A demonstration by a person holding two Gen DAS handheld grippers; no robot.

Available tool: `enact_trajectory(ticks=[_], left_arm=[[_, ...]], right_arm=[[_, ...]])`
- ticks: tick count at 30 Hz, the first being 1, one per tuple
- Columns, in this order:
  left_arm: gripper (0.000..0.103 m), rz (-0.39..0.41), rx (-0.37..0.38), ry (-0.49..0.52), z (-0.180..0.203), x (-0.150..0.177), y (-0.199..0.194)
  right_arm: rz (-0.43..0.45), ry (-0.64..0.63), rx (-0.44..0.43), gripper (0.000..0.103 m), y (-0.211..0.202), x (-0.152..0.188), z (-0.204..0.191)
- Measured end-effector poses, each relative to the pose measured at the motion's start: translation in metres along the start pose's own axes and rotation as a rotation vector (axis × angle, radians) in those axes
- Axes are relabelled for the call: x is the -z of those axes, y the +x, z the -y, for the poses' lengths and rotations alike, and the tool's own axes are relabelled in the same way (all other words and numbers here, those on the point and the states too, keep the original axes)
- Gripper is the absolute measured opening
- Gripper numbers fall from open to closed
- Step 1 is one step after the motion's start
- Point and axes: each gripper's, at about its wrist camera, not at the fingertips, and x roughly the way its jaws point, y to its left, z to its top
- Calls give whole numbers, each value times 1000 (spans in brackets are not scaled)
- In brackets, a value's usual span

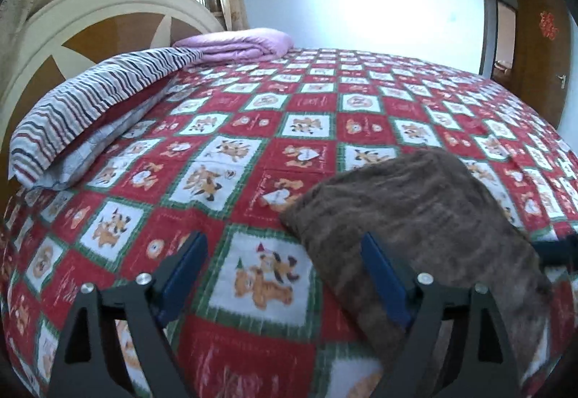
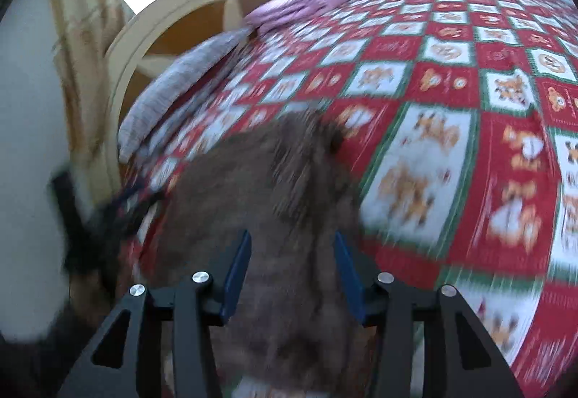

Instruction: Fold small clothes

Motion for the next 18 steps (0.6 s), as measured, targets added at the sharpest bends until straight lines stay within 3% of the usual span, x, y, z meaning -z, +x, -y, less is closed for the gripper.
enact_trajectory(ticks=[2, 3, 5, 8, 11, 12, 18], left_arm=[[89, -11, -18, 14, 3, -1, 11], [89, -13, -20, 16, 5, -1, 14], [89, -15, -13, 13, 10, 1, 13], [95, -5, -11, 13, 15, 2, 9], [101, -4, -74, 52, 21, 5, 13], [101, -9, -72, 53, 21, 7, 15], [101, -5, -60, 35, 16, 7, 10]], right_arm=[[-42, -31, 51, 46, 3, 17, -6], [-62, -47, 65, 27, 4, 24, -7], [-69, -76, 122, 6, -1, 35, -8], [-27, -45, 164, 4, -20, 37, 1], [-77, 10, 159, 3, -22, 39, 18], [-106, 20, 168, 3, -18, 44, 25], [-70, 36, 184, 8, -28, 37, 18]])
